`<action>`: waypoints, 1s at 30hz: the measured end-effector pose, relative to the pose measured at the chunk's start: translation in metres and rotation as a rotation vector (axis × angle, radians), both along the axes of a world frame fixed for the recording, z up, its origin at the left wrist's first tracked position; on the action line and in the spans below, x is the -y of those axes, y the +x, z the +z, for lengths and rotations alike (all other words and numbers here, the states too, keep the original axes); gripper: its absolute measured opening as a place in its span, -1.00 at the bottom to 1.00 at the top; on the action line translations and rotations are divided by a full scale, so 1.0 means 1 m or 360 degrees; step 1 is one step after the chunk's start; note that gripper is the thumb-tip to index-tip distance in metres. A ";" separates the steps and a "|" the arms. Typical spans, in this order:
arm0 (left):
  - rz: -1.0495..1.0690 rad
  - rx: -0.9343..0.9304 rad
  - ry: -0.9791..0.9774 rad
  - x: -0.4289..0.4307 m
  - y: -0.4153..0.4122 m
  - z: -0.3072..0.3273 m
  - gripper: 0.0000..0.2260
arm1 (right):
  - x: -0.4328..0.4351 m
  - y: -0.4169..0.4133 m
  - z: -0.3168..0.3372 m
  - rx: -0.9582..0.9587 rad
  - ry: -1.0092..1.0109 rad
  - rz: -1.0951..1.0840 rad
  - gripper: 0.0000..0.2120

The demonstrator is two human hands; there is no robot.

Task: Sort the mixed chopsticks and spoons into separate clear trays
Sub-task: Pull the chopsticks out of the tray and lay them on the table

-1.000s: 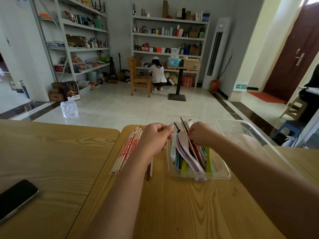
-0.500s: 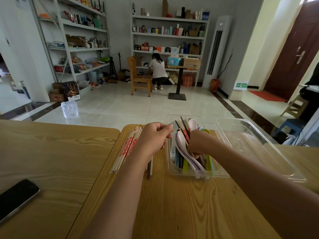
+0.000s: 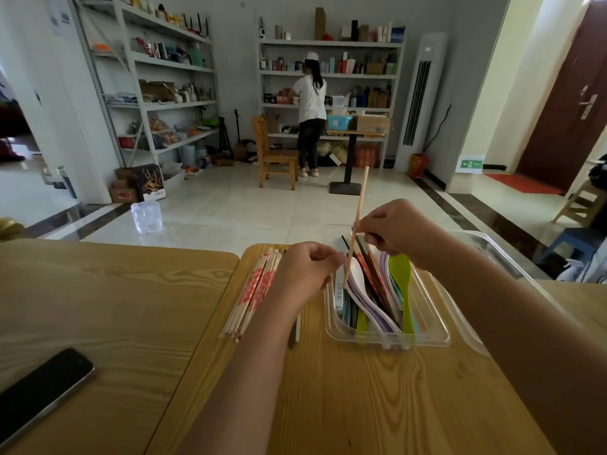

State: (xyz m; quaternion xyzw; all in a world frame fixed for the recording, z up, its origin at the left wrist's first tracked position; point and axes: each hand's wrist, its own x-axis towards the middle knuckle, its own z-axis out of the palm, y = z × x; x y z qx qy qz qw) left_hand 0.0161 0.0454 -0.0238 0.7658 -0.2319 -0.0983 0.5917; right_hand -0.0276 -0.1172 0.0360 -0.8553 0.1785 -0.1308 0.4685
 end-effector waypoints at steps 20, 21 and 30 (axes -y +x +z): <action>0.0504 0.0276 0.0838 -0.040 0.036 -0.022 -0.83 | -0.003 -0.018 -0.058 0.0114 -0.0069 -0.0134 -0.60; 0.0513 0.0280 0.0892 -0.039 0.037 -0.025 -0.82 | 0.000 -0.021 -0.060 0.0098 -0.0094 -0.0152 -0.62; 0.0609 0.0423 0.1240 -0.029 0.046 -0.054 -0.87 | 0.013 -0.026 -0.070 -0.0052 -0.0225 -0.0163 -0.73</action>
